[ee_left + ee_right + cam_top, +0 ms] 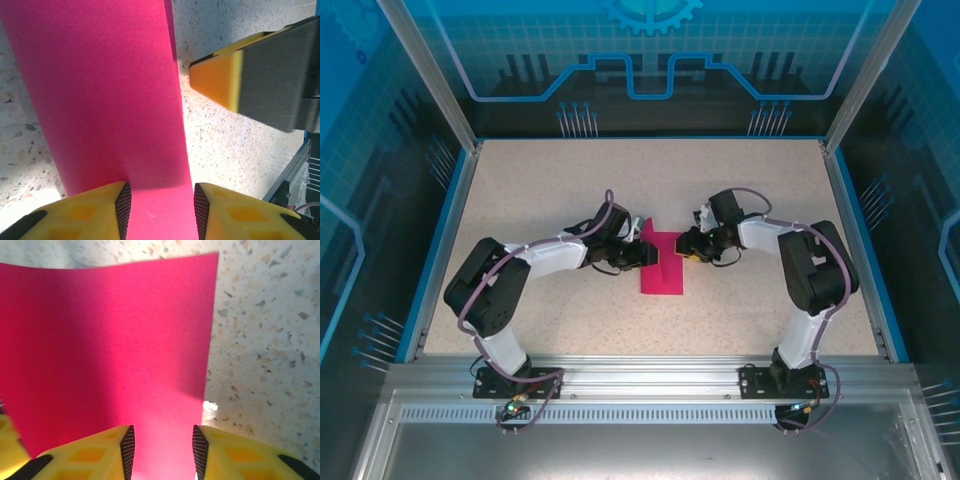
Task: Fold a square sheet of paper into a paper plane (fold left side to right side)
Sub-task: First fold in half a square sheet of paper at the center of the table.
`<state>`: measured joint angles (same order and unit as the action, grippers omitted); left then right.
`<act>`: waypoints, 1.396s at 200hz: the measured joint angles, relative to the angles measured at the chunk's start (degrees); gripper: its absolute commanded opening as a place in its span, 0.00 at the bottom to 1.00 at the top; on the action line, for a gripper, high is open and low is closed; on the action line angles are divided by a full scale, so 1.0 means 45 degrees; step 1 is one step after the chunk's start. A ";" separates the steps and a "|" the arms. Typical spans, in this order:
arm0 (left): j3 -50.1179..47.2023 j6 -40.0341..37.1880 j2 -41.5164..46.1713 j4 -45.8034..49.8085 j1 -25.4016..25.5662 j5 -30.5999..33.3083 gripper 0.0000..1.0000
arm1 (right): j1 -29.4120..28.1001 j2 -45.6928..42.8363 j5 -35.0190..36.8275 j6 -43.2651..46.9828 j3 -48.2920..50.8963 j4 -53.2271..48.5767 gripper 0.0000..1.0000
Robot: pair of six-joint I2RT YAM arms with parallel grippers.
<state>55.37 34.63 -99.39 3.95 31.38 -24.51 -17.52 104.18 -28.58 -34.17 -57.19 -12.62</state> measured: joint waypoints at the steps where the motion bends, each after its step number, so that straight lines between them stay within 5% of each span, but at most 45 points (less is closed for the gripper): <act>1: 0.0000 0.0000 0.0000 -0.0005 0.0000 0.0000 0.39 | 0.0005 -0.0029 -0.0019 -0.0015 0.0005 0.0005 0.43; 97: 0.0024 -0.0005 -0.0097 0.0000 0.0073 0.0005 0.29 | -0.0719 -0.0355 -0.2302 -0.1010 -0.0316 0.2074 0.43; 142: 0.0092 -0.0005 -0.0097 0.0000 0.0107 0.0010 0.29 | -0.1001 0.0272 -0.2336 -0.1137 -0.0559 0.2069 0.29; 180: 0.0092 -0.0010 -0.0092 0.0053 0.0117 0.0058 0.36 | -0.1005 0.0287 -0.1933 -0.0928 -0.0583 0.1545 0.03; 279: 0.0622 0.0112 0.0816 0.2361 0.0117 0.2725 0.51 | -0.0413 0.0282 -0.0073 0.0520 -0.0699 -0.0690 0.04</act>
<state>58.17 35.14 -95.72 14.57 31.90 -12.25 -19.38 105.45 -28.91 -31.83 -60.34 -15.73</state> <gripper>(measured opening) 0.500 0.042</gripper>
